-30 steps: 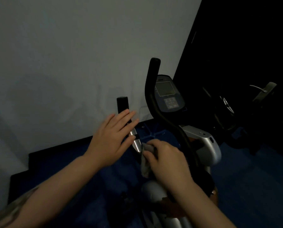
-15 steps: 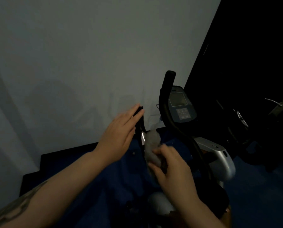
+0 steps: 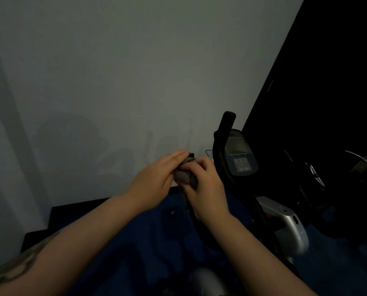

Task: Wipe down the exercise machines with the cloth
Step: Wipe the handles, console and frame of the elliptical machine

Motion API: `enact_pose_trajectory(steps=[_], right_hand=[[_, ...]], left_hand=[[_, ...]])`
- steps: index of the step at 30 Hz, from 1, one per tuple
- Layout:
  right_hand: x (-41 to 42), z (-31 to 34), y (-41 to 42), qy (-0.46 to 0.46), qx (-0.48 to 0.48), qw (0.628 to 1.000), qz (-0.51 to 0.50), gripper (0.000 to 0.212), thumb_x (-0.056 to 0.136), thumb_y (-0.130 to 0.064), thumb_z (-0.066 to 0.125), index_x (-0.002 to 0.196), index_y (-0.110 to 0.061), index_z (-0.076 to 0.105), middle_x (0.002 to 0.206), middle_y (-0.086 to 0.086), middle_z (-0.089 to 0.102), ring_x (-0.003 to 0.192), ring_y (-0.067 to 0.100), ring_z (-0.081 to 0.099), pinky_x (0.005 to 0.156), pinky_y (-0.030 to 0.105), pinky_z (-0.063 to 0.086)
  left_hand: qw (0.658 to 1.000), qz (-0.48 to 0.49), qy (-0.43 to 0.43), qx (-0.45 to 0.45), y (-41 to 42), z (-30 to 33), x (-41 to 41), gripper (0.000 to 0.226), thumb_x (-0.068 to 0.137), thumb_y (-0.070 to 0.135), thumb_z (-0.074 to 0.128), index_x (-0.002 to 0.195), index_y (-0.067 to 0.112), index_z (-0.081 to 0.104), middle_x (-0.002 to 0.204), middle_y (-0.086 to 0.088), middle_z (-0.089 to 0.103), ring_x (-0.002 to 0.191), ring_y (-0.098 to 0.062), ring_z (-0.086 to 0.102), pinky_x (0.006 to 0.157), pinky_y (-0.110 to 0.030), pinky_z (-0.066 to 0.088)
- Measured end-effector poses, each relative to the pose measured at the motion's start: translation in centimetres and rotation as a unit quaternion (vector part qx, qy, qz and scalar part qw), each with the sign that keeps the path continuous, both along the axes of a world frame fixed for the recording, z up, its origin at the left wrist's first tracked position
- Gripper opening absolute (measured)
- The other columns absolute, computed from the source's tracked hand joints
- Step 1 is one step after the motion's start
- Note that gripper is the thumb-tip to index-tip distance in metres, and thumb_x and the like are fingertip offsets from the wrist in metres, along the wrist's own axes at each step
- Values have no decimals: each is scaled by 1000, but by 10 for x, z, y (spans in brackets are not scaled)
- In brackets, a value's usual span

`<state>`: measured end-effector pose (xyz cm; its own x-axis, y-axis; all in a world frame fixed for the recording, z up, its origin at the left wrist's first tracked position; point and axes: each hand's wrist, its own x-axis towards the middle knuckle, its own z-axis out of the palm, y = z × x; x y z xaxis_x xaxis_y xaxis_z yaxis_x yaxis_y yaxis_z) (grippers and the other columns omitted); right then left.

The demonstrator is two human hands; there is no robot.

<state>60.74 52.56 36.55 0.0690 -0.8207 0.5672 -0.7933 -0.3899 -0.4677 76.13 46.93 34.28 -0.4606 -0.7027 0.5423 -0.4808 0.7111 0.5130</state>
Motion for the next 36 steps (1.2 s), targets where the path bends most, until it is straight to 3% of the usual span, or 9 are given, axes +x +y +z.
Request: enact_pose_trajectory(steps=[4,6,16,22,25,27,30,34,36], right_hand=[[-1,-18,15,13,41,999,18,26,85,-20,71,109,-23,61,105,-12,48,98,4,45,80,17,41],[-7,-15,18,28,66,997,25,25,85,-23,71,109,-23,60,101,-15,45,95,2,44,78,10,37],[-10,14,3,-182,-94,976,-77,21,89,-6,65,105,-16,58,109,-2,48,100,-10,48,86,3,37],[-3,0,3,-87,12,996,2,50,92,-4,61,137,-23,52,130,-6,55,118,1,50,102,14,39],[-17,-8,16,-39,35,999,2,48,88,-10,68,133,-22,58,123,-5,63,110,3,57,97,23,47],[-22,0,10,-70,58,996,-25,44,87,-14,70,130,-21,60,118,-3,66,105,5,60,94,27,51],[-8,3,4,-119,69,989,-48,48,92,-19,64,138,-23,51,125,-3,62,109,3,57,95,20,47],[-13,-11,36,10,68,998,-1,49,91,-14,65,137,-24,53,126,-4,63,109,3,57,87,4,37],[-33,-8,38,8,120,993,-6,47,91,-17,66,135,-27,54,127,-4,62,114,6,57,90,2,35]], left_hand=[[1000,9,20,13,5,4,3,49,98,12,35,145,23,40,147,10,39,129,6,32,103,0,17],[1000,2,20,17,10,2,3,51,99,5,40,146,25,38,148,15,32,130,11,26,103,2,15],[991,49,112,58,25,2,2,59,99,0,38,145,34,25,152,18,24,134,16,18,107,-1,12],[991,35,108,69,25,0,-19,62,99,0,39,142,38,18,151,19,21,132,22,16,106,1,11],[992,31,98,73,23,0,-22,60,100,3,39,141,40,16,151,18,20,134,12,19,105,1,10],[993,30,90,69,22,0,-25,60,100,3,40,143,38,17,153,16,20,137,8,19,105,2,9],[992,36,98,76,24,-1,-32,63,98,3,42,148,34,19,156,14,17,140,6,16,105,2,7],[993,17,92,67,29,-6,-32,72,95,0,45,149,35,14,160,13,10,143,5,11,107,-1,6],[994,14,94,55,33,-10,-33,71,95,1,44,150,34,14,160,13,6,145,4,8,110,-3,5]])
